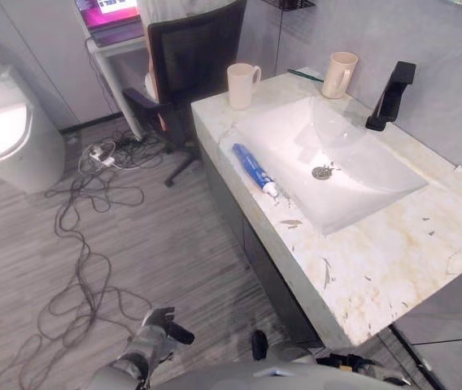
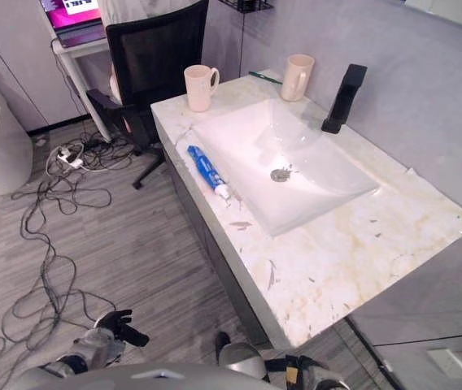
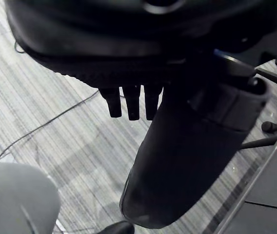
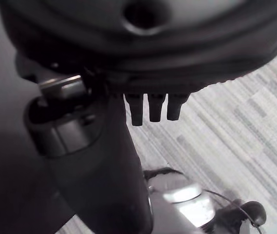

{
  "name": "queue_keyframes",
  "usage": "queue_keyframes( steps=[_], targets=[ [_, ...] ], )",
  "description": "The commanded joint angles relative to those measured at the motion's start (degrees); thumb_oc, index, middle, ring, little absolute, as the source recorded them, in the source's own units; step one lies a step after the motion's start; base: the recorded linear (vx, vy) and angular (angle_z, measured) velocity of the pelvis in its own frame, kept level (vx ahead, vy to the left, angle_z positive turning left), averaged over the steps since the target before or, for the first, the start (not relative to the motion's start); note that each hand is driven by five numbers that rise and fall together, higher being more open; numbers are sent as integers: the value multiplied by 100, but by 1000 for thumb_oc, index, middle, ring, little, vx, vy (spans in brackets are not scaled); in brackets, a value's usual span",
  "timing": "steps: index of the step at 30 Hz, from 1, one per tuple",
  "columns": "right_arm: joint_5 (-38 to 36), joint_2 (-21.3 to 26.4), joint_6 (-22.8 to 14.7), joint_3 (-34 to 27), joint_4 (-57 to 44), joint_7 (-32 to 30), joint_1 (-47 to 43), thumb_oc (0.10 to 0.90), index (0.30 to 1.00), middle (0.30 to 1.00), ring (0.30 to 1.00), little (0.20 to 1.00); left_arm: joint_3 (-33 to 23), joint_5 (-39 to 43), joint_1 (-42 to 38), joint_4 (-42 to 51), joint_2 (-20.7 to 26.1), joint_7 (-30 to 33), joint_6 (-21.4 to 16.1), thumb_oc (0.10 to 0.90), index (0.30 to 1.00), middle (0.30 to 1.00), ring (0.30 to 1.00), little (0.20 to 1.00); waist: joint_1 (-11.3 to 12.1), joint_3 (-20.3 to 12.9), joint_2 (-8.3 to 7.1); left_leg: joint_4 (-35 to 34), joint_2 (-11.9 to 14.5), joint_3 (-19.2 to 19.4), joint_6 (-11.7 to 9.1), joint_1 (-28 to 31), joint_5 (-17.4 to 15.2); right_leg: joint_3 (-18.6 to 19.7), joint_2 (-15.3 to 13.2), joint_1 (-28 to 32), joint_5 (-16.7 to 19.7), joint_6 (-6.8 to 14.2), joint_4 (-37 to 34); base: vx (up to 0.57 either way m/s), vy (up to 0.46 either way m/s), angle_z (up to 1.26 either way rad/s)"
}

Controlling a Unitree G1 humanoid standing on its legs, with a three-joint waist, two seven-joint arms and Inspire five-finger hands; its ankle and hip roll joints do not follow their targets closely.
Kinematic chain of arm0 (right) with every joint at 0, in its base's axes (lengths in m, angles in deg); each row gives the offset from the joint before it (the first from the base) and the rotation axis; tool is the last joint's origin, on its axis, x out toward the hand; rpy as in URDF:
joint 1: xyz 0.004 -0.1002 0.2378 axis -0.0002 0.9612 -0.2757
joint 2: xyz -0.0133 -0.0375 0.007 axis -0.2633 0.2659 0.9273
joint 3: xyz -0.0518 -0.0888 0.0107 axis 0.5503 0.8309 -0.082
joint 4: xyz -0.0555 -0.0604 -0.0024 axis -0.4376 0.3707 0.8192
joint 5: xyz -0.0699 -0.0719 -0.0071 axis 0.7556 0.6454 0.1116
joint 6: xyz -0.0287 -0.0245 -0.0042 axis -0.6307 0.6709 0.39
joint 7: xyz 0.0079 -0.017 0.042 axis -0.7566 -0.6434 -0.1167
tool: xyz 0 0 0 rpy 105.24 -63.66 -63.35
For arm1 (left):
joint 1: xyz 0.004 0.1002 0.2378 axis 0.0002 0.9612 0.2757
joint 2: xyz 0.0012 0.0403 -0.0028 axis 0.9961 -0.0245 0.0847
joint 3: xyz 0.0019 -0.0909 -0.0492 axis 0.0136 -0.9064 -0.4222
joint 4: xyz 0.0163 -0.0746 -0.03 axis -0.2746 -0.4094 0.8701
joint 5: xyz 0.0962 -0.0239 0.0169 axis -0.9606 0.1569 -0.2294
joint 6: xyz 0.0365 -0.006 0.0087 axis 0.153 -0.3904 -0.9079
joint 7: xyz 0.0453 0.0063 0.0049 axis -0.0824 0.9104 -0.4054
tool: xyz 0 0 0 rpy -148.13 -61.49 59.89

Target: Organize the bathroom.

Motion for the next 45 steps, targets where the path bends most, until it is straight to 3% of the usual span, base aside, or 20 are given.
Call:
queue_keyframes(
  steps=[1,2,3,4,5,8,10,13,18,19,22,25,27,30,31,33,37,39,43,45],
  targets=[
    [-124,54,119,129,315,26,1,800,900,900,900,900,80,-94,-216,241,333,108,-129,800,900,900,900,900,-23,-94,-372,-765,-275,291,623,-120,543,277,-88,-501,-56,931,635,227,268,-78],
    [-121,5,68,175,357,-39,-39,800,900,900,900,900,54,-72,-183,300,346,153,-115,800,900,900,900,900,26,-81,-326,-1195,-15,189,734,-103,552,414,-79,-470,-213,920,753,202,250,-76],
    [-107,1,63,184,358,-44,-40,800,900,900,900,900,60,-40,-176,309,352,168,-116,800,900,900,900,900,33,-79,-313,-1279,32,160,724,-92,591,433,-69,-466,-231,924,766,344,473,-90],
    [-107,-22,42,237,369,-132,-47,800,900,900,900,900,69,28,-128,354,380,147,-108,800,900,900,900,900,66,-64,-221,-1885,341,-26,669,4,762,624,-21,-391,-361,967,797,183,274,-71],
    [-102,-25,41,239,370,-131,-47,800,900,900,900,900,71,47,-125,355,384,158,-114,800,900,900,900,900,67,-78,-222,-1943,349,-38,661,-3,805,635,-24,-404,-359,967,796,302,443,-104],
    [-114,-20,84,311,400,-241,-35,800,900,900,900,900,50,83,-2,311,439,130,-191,800,900,900,900,900,185,-88,-74,-2964,884,-603,427,12,1244,1073,-72,-202,-636,1104,889,286,396,-78],
    [-152,-6,85,298,436,-276,-2,800,900,900,900,900,-4,-56,70,260,446,89,-248,800,900,900,900,900,204,-80,-1,-3184,997,-658,374,140,1190,1170,-228,-171,-772,1213,1052,274,423,-83],
    [-127,4,98,199,463,-311,10,800,900,900,900,900,-30,-195,100,216,459,-18,-281,800,900,900,900,900,117,-69,137,-3255,1001,-352,330,374,1061,1030,-438,-332,-829,1364,1309,157,400,-88],
    [-37,18,70,26,389,-361,107,800,900,900,900,900,237,-109,-63,239,485,-129,-127,800,900,900,900,900,-145,-22,367,-3336,571,65,513,559,804,989,-831,-715,-819,1627,1947,150,544,-34],
    [199,-4,114,19,336,-282,153,800,900,900,900,900,323,-119,-78,235,484,-101,-141,800,900,900,900,900,-199,11,434,-3409,416,115,639,582,736,1029,-959,-1083,-441,1713,2672,108,363,-7],
    [380,-27,69,46,278,-212,224,800,900,900,900,900,334,-5,-96,185,505,61,-53,800,900,900,900,900,-197,95,526,-3556,216,499,774,749,569,832,-1203,-1639,18,1649,3417,140,350,-45],
    [623,-57,174,146,302,-89,195,800,900,900,900,900,189,94,-107,134,601,116,-15,800,900,900,900,900,-221,108,473,-3713,52,876,803,914,576,415,-956,-1690,-132,1689,2994,178,258,-68],
    [525,-118,167,205,337,-79,223,800,900,900,900,900,114,100,-130,117,645,126,-52,800,900,900,900,900,-256,72,315,-3771,-217,1061,824,1041,505,-162,-563,-1674,-168,1614,1995,176,141,-83],
    [487,-170,142,196,368,-65,307,800,900,900,900,900,119,84,-168,121,564,318,-31,800,900,900,900,900,-238,76,144,-3812,-544,1136,850,1315,192,-851,-288,-1672,234,1586,995,225,157,-71],
    [493,-170,106,178,380,-68,340,800,900,900,900,900,127,83,-180,113,530,359,-35,800,900,900,900,900,-271,98,101,-3796,-576,1193,878,1299,236,-854,-303,-1706,358,1520,961,119,60,-7],
    [290,-154,-58,29,460,-12,478,800,900,900,900,900,170,-2,-236,128,466,380,-7,800,900,900,900,900,-430,47,79,-3664,-710,927,966,1370,96,-352,-116,-1660,351,1394,905,175,90,38],
    [38,20,-94,-61,435,-67,489,800,900,900,900,900,256,-154,-284,173,384,215,-70,800,900,900,900,900,-390,24,-21,-1345,-454,730,399,519,898,50,-49,-966,169,1027,650,138,43,22],
    [120,94,-121,-40,387,-47,404,800,900,900,900,900,161,-19,-245,212,366,279,-52,800,900,900,900,900,-181,55,-134,-627,-378,470,412,-22,793,244,-116,-632,56,984,570,118,105,-36],
    [152,102,-386,36,365,24,265,800,900,900,900,900,13,53,-123,230,341,390,-32,800,900,900,900,900,84,48,-280,-621,-203,112,596,-254,597,438,-242,-460,7,971,486,76,158,-90],
    [-70,41,-637,119,362,45,142,800,900,900,900,900,-42,147,50,229,332,556,-16,800,900,900,900,900,264,50,-267,-1392,-133,-359,732,-13,501,628,-218,-398,-46,1017,467,82,330,-124]
  ],
)
